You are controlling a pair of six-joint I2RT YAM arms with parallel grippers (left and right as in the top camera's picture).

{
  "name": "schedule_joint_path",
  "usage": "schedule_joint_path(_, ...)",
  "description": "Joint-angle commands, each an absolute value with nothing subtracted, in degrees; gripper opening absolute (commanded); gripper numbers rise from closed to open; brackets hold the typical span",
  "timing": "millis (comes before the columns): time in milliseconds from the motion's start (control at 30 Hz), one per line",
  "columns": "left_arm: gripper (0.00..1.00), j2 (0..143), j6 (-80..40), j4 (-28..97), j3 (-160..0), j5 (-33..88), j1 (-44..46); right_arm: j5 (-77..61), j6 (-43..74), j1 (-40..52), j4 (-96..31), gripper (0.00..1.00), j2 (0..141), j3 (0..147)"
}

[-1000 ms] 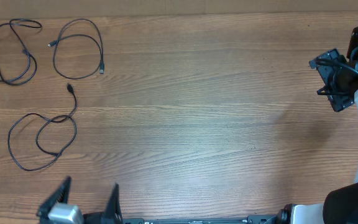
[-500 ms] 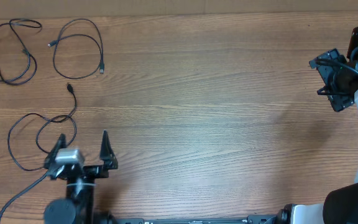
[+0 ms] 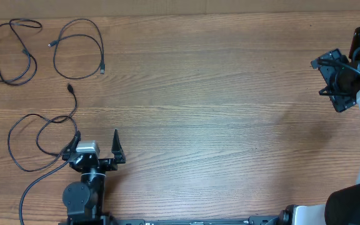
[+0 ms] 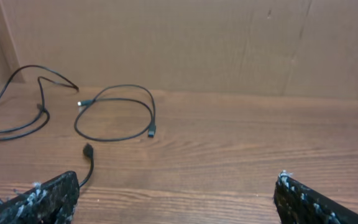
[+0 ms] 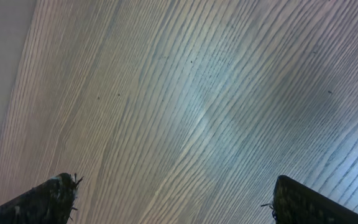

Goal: Untangle cables

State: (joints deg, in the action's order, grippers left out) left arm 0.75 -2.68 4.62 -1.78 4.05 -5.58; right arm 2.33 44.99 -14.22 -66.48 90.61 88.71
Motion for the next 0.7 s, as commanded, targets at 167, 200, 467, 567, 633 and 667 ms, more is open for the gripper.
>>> schedule_joint_path(167, 1.00, 0.5, -1.3, 4.1, -0.3, 4.1, -5.4, 2.4, 45.0, -14.3, -66.3, 1.00, 90.7, 89.2)
schedule_joint_path(200, 0.99, 0.5, -1.3, 4.1, -0.3, 4.1, -5.4, 2.4, 45.0, -14.3, -66.3, 1.00, 90.7, 89.2)
schedule_joint_path(467, 0.99, 0.5, -1.3, 4.1, -0.3, 4.1, -5.4, 2.4, 45.0, -14.3, -66.3, 1.00, 90.7, 89.2)
schedule_joint_path(567, 1.00, 0.3, -1.3, 4.1, -0.3, 4.1, -5.4, 2.4, 45.0, -14.3, -66.3, 1.00, 90.7, 89.2)
schedule_joint_path(633, 0.99, 0.2, -1.3, 4.1, -0.3, 4.1, -5.1, 2.4, 45.0, -14.3, -66.3, 1.00, 90.7, 89.2)
schedule_joint_path(667, 1.00, 0.2, -1.3, 4.1, -0.3, 4.0, -4.7, 2.4, 45.0, -14.3, -66.3, 1.00, 90.7, 89.2)
